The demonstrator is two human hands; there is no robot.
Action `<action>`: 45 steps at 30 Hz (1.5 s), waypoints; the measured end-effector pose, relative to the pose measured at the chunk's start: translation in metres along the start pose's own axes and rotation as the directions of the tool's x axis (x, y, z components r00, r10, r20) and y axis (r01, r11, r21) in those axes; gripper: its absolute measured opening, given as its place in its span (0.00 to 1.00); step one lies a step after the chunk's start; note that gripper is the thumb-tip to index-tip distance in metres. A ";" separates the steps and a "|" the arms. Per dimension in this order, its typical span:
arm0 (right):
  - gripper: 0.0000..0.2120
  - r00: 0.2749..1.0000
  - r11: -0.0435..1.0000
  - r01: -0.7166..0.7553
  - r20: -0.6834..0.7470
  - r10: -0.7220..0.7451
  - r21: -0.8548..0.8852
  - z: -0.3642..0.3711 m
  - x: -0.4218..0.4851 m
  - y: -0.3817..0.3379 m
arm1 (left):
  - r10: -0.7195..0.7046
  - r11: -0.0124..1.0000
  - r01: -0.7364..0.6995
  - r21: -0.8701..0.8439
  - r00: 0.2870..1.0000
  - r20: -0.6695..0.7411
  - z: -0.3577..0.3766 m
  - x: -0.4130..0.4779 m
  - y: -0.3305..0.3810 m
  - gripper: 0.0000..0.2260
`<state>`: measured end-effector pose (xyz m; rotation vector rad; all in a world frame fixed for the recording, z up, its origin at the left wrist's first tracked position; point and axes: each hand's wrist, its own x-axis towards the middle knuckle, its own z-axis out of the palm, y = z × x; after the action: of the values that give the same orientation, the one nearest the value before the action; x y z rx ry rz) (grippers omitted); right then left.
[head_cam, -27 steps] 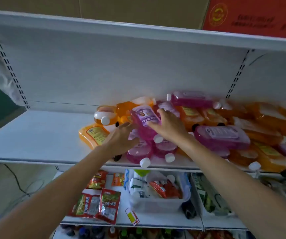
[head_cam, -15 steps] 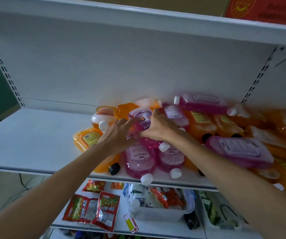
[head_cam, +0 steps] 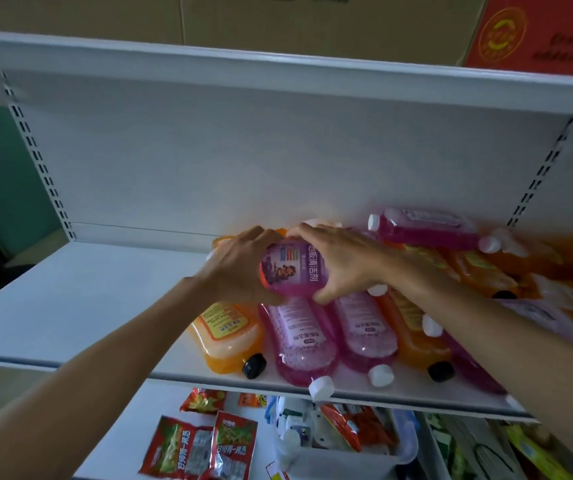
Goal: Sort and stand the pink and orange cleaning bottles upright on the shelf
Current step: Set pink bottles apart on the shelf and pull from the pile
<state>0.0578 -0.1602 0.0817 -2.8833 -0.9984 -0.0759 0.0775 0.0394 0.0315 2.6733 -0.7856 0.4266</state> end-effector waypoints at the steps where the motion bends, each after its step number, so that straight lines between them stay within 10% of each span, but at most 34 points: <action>1: 0.45 0.998 1.000 0.014 -0.069 -0.014 0.006 -0.005 0.002 0.001 | -0.040 0.999 0.037 -0.039 0.996 -0.076 -0.002 -0.001 -0.001 0.45; 5: 0.38 0.806 0.912 -0.084 -0.510 0.300 0.402 -0.009 0.017 0.015 | -0.429 0.877 0.324 -0.356 0.862 -0.272 -0.008 0.000 -0.006 0.37; 9: 0.44 0.823 0.547 -0.029 -0.291 0.489 0.837 0.012 0.049 -0.022 | -0.583 0.756 0.389 -0.526 0.766 -0.272 -0.011 0.000 -0.009 0.36; 16: 0.38 0.806 0.463 0.126 -0.363 0.468 0.877 0.038 0.102 -0.057 | -0.267 0.900 0.171 -0.401 0.943 -0.198 -0.018 -0.053 -0.068 0.43; 35: 0.43 0.928 0.710 0.024 -0.280 0.245 0.704 0.101 0.259 -0.179 | -0.268 0.962 0.266 0.068 0.963 0.030 -0.049 -0.200 -0.272 0.23; 45: 0.44 0.943 0.446 -0.122 -0.037 0.332 0.886 0.137 0.336 -0.207 | -0.181 0.983 0.182 0.022 0.983 -0.032 -0.038 -0.227 -0.280 0.17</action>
<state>0.1965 0.2221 -0.0151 -1.9261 -0.3711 0.1280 0.0458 0.3828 -0.0789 2.7245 -0.5250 0.4306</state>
